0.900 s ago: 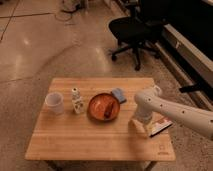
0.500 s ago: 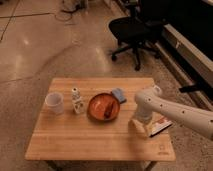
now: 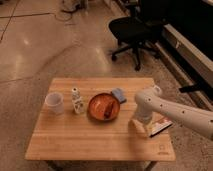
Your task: Place the white sponge in the ceramic cup
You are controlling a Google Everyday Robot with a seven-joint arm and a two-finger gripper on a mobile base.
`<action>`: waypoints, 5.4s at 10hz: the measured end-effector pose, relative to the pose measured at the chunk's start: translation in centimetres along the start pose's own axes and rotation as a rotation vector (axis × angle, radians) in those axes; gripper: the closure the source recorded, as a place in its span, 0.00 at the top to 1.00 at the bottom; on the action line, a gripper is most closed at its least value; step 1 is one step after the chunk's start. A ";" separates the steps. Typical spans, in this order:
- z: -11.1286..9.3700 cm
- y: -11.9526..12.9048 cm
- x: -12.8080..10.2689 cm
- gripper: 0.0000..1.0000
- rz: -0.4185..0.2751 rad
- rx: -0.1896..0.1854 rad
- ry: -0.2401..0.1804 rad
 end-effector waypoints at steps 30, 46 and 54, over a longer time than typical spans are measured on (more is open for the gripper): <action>-7.1 -21.4 5.9 0.80 -0.327 0.134 0.135; 0.2 -25.4 6.7 0.41 -0.542 0.123 0.104; -6.5 -25.7 6.7 0.00 -0.565 0.219 0.149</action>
